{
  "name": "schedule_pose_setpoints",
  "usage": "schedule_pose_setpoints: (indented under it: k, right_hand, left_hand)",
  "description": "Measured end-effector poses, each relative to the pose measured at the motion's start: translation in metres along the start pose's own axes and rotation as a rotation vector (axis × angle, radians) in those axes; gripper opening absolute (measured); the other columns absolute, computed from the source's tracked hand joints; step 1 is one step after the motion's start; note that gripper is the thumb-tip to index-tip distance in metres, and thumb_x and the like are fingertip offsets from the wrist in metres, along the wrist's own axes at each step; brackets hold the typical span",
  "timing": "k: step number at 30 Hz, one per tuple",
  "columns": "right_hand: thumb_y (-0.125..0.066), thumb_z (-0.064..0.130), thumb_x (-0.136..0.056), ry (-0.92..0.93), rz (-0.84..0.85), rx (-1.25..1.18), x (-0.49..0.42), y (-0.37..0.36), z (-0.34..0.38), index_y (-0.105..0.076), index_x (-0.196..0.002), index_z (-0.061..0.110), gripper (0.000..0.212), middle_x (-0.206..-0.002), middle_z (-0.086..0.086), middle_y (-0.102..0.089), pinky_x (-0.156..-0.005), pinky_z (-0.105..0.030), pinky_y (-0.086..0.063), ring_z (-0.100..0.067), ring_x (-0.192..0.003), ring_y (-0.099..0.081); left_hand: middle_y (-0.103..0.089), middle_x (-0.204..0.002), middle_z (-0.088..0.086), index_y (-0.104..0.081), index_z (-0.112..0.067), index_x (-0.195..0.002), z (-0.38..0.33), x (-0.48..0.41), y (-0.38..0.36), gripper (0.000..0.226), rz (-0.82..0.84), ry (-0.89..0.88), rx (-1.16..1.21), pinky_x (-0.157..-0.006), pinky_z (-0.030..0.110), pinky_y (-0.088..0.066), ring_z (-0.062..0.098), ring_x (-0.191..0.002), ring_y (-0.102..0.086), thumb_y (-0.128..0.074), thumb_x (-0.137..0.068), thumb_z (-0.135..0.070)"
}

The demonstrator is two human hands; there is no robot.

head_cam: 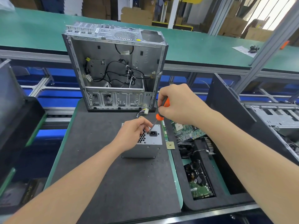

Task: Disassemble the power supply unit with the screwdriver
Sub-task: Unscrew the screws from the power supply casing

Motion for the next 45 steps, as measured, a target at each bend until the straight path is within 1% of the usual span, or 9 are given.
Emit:
schedule_pose_setpoints:
  k: [4, 8, 14, 18, 26, 37, 39, 42, 45]
  right_hand:
    - [-0.068, 0.014, -0.082, 0.024, 0.018, -0.003, -0.001, -0.001, 0.006, -0.067, -0.081, 0.022, 0.009, -0.075, 0.011, -0.064, -0.062, -0.03, -0.053, -0.003, -0.072, -0.061]
    - [-0.069, 0.01, -0.082, 0.142, 0.073, 0.06, -0.002, -0.002, 0.022, -0.069, -0.087, 0.022, 0.012, -0.083, 0.013, -0.061, -0.065, -0.021, -0.048, 0.004, -0.073, -0.053]
    - [-0.065, 0.008, -0.084, 0.175, 0.115, 0.106, -0.003, -0.004, 0.034, -0.068, -0.092, 0.019, 0.014, -0.094, 0.005, -0.056, -0.075, -0.035, -0.053, -0.011, -0.086, -0.053]
    - [-0.065, 0.008, -0.084, 0.145, 0.095, 0.118, -0.006, -0.003, 0.03, -0.069, -0.09, 0.018, 0.013, -0.085, 0.012, -0.053, -0.074, -0.033, -0.052, -0.009, -0.083, -0.051]
    - [-0.067, 0.014, -0.085, 0.061, 0.017, 0.084, -0.011, -0.003, 0.014, -0.066, -0.084, 0.02, 0.006, -0.081, 0.008, -0.06, -0.077, -0.044, -0.057, -0.016, -0.088, -0.057]
    - [-0.066, 0.006, -0.08, 0.415, 0.28, 0.174, -0.007, -0.021, 0.057, -0.067, -0.095, 0.024, 0.024, -0.096, 0.005, -0.054, -0.066, -0.01, -0.037, 0.001, -0.082, -0.047]
    - [-0.065, 0.017, -0.085, 0.385, 0.213, 0.166, -0.011, -0.019, 0.057, -0.064, -0.098, 0.022, 0.014, -0.097, 0.004, -0.052, -0.065, -0.012, -0.037, -0.001, -0.08, -0.046]
    - [-0.06, 0.033, -0.094, 0.247, 0.078, 0.177, -0.016, -0.014, 0.05, -0.055, -0.094, 0.019, 0.015, -0.093, 0.001, -0.052, -0.069, -0.036, -0.049, -0.021, -0.085, -0.054]
    - [-0.058, 0.032, -0.093, 0.025, -0.069, 0.249, -0.022, -0.004, 0.031, -0.046, -0.081, 0.014, 0.025, -0.076, -0.004, -0.045, -0.052, -0.032, -0.039, -0.033, -0.074, -0.053]
  left_hand:
    - [-0.069, -0.089, -0.02, -0.068, -0.037, -0.102, 0.001, -0.001, 0.0, 0.05, -0.004, -0.005, 0.01, -0.062, 0.02, -0.044, 0.006, -0.073, -0.054, -0.039, -0.102, 0.004]
    - [-0.068, -0.087, -0.022, -0.069, -0.033, -0.102, 0.002, -0.001, -0.001, 0.051, 0.005, -0.01, 0.009, -0.065, 0.021, -0.044, 0.005, -0.073, -0.054, -0.038, -0.099, 0.007]
    - [-0.07, -0.089, -0.018, -0.066, -0.04, -0.095, -0.001, -0.001, 0.0, 0.06, 0.011, -0.034, 0.017, -0.072, 0.02, -0.044, 0.002, -0.077, -0.056, -0.036, -0.09, 0.012]
    - [-0.074, -0.096, -0.014, -0.064, -0.049, -0.087, -0.002, 0.0, 0.0, 0.059, 0.017, -0.053, 0.036, -0.078, 0.021, -0.048, 0.006, -0.089, -0.062, -0.04, -0.099, 0.004]
    - [-0.072, -0.093, -0.019, -0.071, -0.039, -0.096, -0.005, 0.002, 0.0, 0.057, 0.022, -0.05, 0.037, -0.075, 0.007, -0.041, -0.003, -0.09, -0.062, -0.04, -0.094, 0.009]
    - [-0.074, -0.096, -0.013, -0.069, -0.042, -0.086, -0.009, 0.005, -0.001, 0.038, 0.031, -0.087, 0.088, -0.073, 0.022, -0.051, 0.008, -0.076, -0.061, -0.066, -0.095, -0.006]
    - [-0.073, -0.092, -0.01, -0.07, -0.039, -0.081, -0.009, 0.003, -0.003, 0.034, 0.006, -0.067, 0.046, -0.075, 0.026, -0.053, 0.009, -0.077, -0.063, -0.073, -0.09, -0.006]
    - [-0.071, -0.089, -0.003, -0.071, -0.033, -0.079, -0.009, 0.002, -0.007, 0.033, -0.032, -0.039, 0.007, -0.08, 0.033, -0.055, 0.014, -0.081, -0.066, -0.075, -0.087, -0.002]
    - [-0.068, -0.089, -0.002, -0.074, -0.024, -0.088, -0.01, 0.001, -0.009, 0.024, -0.047, -0.043, -0.008, -0.075, 0.019, -0.05, 0.004, -0.08, -0.064, -0.074, -0.089, 0.0]
Point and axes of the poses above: each hand's wrist, its own x-axis away from the middle knuckle, its own y-axis out of the back of the hand, z = x × y, the point moved 9 cm from there along -x, towards the middle knuckle
